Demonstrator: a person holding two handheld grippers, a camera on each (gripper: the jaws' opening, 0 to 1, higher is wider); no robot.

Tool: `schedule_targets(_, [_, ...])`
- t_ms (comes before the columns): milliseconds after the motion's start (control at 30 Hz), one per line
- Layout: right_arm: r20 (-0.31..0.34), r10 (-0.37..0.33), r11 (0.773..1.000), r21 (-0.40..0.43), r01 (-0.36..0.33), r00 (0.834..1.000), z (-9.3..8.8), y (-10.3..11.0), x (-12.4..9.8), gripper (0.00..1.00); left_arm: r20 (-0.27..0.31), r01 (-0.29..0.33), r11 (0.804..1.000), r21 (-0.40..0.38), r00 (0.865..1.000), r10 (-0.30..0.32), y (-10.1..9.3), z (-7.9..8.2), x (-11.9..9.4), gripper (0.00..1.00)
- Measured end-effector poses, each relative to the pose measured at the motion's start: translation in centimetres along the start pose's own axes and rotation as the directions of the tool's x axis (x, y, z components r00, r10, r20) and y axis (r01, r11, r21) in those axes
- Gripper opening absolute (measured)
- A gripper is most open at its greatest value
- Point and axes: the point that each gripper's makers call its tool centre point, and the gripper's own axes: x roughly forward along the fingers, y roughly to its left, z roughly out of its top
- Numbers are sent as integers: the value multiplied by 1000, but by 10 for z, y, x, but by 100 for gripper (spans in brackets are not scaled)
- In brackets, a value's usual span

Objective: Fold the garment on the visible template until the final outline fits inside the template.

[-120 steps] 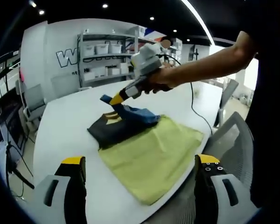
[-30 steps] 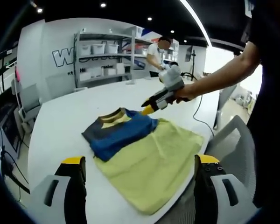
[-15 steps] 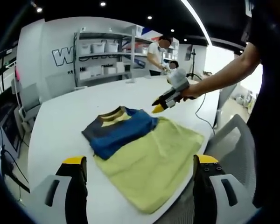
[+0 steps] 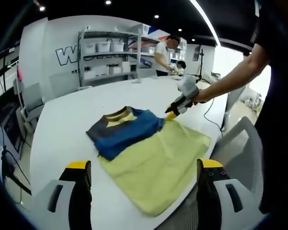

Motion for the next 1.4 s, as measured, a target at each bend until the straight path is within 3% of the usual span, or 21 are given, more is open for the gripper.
schedule_targets(300, [-37,-6,999,-51,4,999,-5,-1,10,13,-9,-12,1000,-12,1000,12,1,-3,-1,87])
schedule_targets(467, [-62,-26,998,-58,22,998,-12,-5,9,0,-13,-14,1000,-16,1000,14,1,-5,-1,86])
schedule_targets(633, [-5,-53,999,-6,53,999,-2,-8,2,0,-14,-12,1000,-19,1000,12,0,-5,-1,85])
schedule_targets(800, [7,-56,997,-44,56,998,0,-6,7,6,-23,-4,1000,-10,1000,3,-1,-5,0,85])
schedule_targets(967, [-15,-38,992,-120,36,999,2,2,13,5,-17,-13,1000,-12,1000,13,1,-3,-3,84])
schedule_targets(1167, [-13,-39,990,-134,37,999,6,3,14,0,-25,-24,1000,-17,999,24,2,-7,-6,83])
schedule_targets(1267, [11,-48,996,-71,49,999,10,0,13,0,-24,-26,999,-19,999,26,1,-8,-6,83])
schedule_targets(1400, [37,-90,993,84,87,995,9,-11,7,0,-27,-24,1000,-20,999,23,0,-9,-6,82])
